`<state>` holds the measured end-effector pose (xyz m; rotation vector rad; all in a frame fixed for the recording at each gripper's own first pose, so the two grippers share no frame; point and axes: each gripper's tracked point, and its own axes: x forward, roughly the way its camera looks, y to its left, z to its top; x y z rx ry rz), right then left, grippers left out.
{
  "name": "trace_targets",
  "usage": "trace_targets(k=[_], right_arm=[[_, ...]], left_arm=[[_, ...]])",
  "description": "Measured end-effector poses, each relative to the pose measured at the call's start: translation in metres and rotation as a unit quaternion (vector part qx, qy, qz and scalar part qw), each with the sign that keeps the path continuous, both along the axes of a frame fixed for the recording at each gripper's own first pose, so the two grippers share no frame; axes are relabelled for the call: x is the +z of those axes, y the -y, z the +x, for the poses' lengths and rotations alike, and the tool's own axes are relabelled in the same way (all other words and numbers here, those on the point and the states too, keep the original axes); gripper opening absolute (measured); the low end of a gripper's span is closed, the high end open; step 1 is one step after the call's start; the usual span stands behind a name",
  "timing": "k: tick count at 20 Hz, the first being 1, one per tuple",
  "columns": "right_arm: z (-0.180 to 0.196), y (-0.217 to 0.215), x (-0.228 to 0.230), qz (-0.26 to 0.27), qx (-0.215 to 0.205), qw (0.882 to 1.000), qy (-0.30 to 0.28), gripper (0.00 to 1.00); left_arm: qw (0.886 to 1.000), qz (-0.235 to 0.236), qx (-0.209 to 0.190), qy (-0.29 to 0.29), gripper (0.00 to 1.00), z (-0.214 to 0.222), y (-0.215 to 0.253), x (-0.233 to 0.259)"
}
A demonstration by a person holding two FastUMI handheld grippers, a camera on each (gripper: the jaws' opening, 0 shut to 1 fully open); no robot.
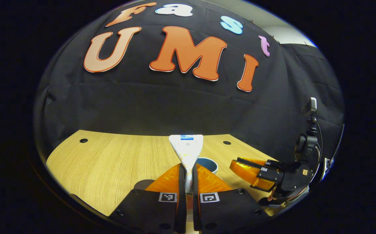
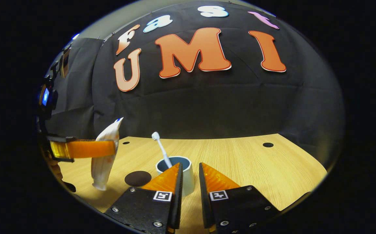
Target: Put the toothbrush and toothpaste on the desktop into the cup, then pick up the cup and place it on the coaster on the desktop.
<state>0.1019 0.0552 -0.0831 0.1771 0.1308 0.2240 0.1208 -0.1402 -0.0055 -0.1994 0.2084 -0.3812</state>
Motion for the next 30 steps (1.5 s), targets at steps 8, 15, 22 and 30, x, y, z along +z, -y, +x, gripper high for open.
trace_targets(k=[8, 15, 22, 30], right_arm=[[-0.018, 0.009, -0.015, 0.0, -0.007, 1.0, -0.015, 0.53], [-0.027, 0.023, -0.02, 0.008, -0.02, 1.0, -0.018, 0.55], [-0.03, 0.033, -0.034, 0.011, -0.024, 0.999, -0.032, 0.55], [-0.033, 0.041, -0.031, 0.018, -0.028, 0.999, -0.023, 0.55]], left_arm=[[0.997, -0.037, 0.007, 0.065, 0.12, 0.029, 0.027, 0.021], [0.994, -0.061, -0.008, 0.095, 0.12, 0.058, 0.042, 0.021], [0.991, -0.045, -0.016, 0.128, 0.11, 0.076, 0.067, 0.028], [0.99, -0.041, -0.022, 0.131, 0.11, 0.088, 0.087, 0.023]])
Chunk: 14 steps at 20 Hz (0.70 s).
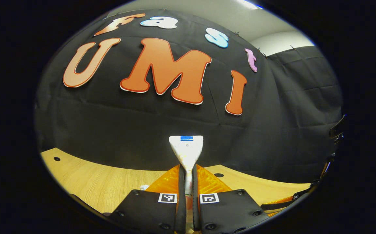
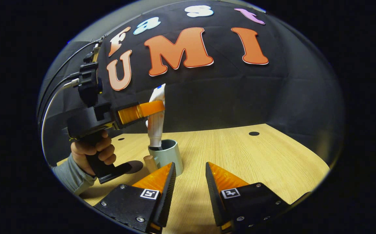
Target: Put the toothbrush and toothpaste on the desktop into the cup, then pick up the cup and place it on the coaster on the desktop.
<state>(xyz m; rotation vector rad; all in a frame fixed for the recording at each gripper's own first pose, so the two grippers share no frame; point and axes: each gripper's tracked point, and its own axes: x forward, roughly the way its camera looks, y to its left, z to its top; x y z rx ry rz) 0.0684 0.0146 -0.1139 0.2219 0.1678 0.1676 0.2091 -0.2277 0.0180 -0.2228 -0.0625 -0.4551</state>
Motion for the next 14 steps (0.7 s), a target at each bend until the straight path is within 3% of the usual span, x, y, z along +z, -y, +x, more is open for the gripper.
trace_targets(k=[8, 9, 10, 14], right_arm=[[-0.005, 0.005, -0.007, 0.016, -0.005, 1.0, -0.007, 0.55], [-0.005, 0.004, -0.008, 0.022, -0.005, 1.0, -0.01, 0.51], [-0.004, 0.003, -0.009, 0.027, -0.005, 1.0, -0.012, 0.55], [-0.008, -0.001, -0.01, 0.024, -0.003, 1.0, -0.013, 0.55]], left_arm=[[1.0, 0.009, -0.003, -0.026, 0.15, 0.003, 0.002, -0.024], [0.999, 0.013, -0.009, -0.03, 0.16, 0.001, 0.004, -0.027], [0.999, 0.019, -0.013, -0.037, 0.16, -0.001, 0.005, -0.031], [0.998, 0.033, -0.027, -0.052, 0.22, -0.011, 0.007, -0.04]])
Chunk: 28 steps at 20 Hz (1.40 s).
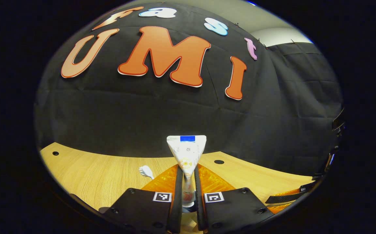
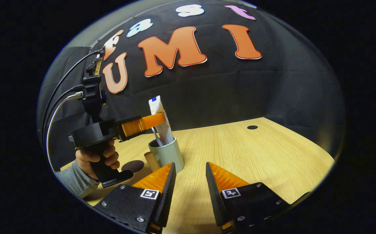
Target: Put the toothbrush and toothpaste on the desktop into the cup, then pick up the cup and place it on the coaster on the desktop.
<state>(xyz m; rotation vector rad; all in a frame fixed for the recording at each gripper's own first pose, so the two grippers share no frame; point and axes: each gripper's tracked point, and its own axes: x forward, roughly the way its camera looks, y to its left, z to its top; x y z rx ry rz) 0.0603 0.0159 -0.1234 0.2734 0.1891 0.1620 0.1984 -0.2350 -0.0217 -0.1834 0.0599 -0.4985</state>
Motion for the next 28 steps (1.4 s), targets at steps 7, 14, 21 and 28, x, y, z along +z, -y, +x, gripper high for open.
trace_targets(k=[7, 14, 21, 28], right_arm=[[-0.001, -0.017, 0.01, -0.011, 0.015, 1.0, 0.002, 0.59], [0.002, -0.048, 0.016, -0.028, 0.044, 0.999, -0.005, 0.59], [0.008, -0.087, 0.02, -0.037, 0.081, 0.996, -0.025, 0.66], [0.031, -0.073, 0.013, -0.058, 0.047, 0.994, -0.08, 0.69]], left_arm=[[0.999, 0.036, -0.001, 0.011, 0.46, -0.015, -0.01, 0.002], [0.998, 0.047, 0.025, 0.038, 0.92, -0.033, -0.05, 0.029], [0.994, 0.073, 0.073, 0.043, 0.98, -0.054, -0.108, 0.04], [0.989, 0.086, 0.104, 0.054, 0.97, -0.082, -0.155, 0.048]])
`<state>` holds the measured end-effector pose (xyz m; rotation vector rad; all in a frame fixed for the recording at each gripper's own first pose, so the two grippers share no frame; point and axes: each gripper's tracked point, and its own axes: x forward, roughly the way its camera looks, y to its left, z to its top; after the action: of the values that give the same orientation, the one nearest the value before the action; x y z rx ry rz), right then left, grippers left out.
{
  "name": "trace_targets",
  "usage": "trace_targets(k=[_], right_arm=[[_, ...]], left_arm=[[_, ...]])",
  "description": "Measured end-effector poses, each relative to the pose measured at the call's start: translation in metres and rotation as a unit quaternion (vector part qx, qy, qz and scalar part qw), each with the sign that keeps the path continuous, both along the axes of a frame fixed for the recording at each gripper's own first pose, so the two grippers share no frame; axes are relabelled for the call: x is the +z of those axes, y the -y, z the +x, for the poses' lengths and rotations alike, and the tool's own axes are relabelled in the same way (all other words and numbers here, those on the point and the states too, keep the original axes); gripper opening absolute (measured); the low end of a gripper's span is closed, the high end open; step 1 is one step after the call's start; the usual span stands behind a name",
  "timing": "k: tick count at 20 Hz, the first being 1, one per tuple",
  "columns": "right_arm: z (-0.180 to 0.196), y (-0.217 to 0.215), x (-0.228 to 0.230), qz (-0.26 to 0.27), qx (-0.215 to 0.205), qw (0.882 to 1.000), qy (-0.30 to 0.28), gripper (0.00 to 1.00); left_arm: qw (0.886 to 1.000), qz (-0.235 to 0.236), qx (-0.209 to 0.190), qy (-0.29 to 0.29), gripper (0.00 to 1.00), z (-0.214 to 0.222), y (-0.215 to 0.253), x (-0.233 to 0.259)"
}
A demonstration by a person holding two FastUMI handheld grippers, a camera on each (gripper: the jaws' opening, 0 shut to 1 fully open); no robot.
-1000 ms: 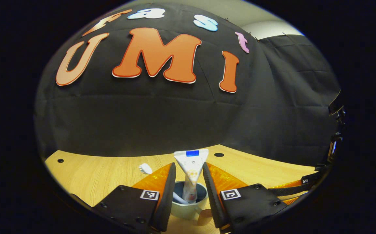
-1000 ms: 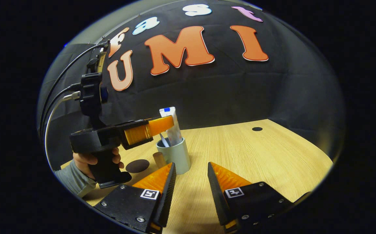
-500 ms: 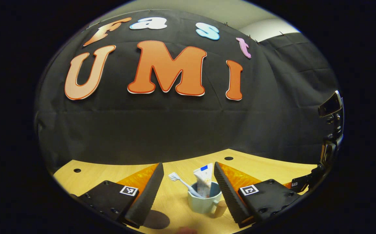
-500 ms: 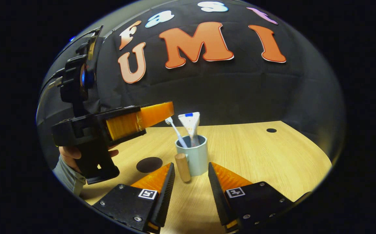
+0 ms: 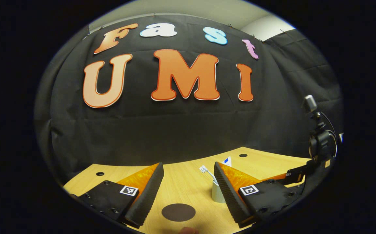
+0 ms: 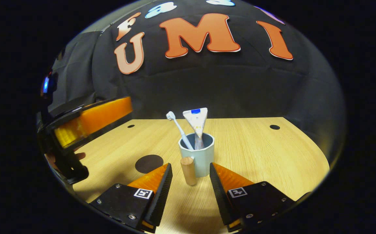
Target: Put the toothbrush and toothpaste on the desktop into the cup, then pick up the cup and place it on the coaster on the desktop.
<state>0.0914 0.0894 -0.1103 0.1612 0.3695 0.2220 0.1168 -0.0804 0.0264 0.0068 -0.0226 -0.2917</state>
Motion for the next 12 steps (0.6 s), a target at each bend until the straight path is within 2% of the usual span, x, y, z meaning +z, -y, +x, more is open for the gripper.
trace_targets(k=[6, 8, 9, 11, 12], right_arm=[[0.011, 0.006, 0.014, 0.002, -0.006, 0.999, -0.037, 0.7], [0.015, 0.007, 0.015, -0.002, -0.006, 0.998, -0.057, 0.7], [0.016, 0.007, 0.015, -0.008, -0.003, 0.998, -0.065, 0.7], [0.021, 0.007, 0.017, -0.025, -0.002, 0.997, -0.076, 0.7], [0.023, 0.006, 0.018, -0.031, -0.001, 0.996, -0.084, 0.7]], left_arm=[[0.999, 0.024, 0.036, 0.014, 1.0, -0.02, -0.04, 0.003], [0.998, 0.032, 0.044, 0.019, 0.99, -0.025, -0.053, 0.001], [0.998, 0.037, 0.051, 0.014, 0.95, -0.026, -0.061, -0.005], [0.997, 0.036, 0.064, 0.005, 1.0, -0.029, -0.077, -0.014], [0.997, 0.032, 0.07, 0.0, 0.95, -0.031, -0.083, -0.016]])
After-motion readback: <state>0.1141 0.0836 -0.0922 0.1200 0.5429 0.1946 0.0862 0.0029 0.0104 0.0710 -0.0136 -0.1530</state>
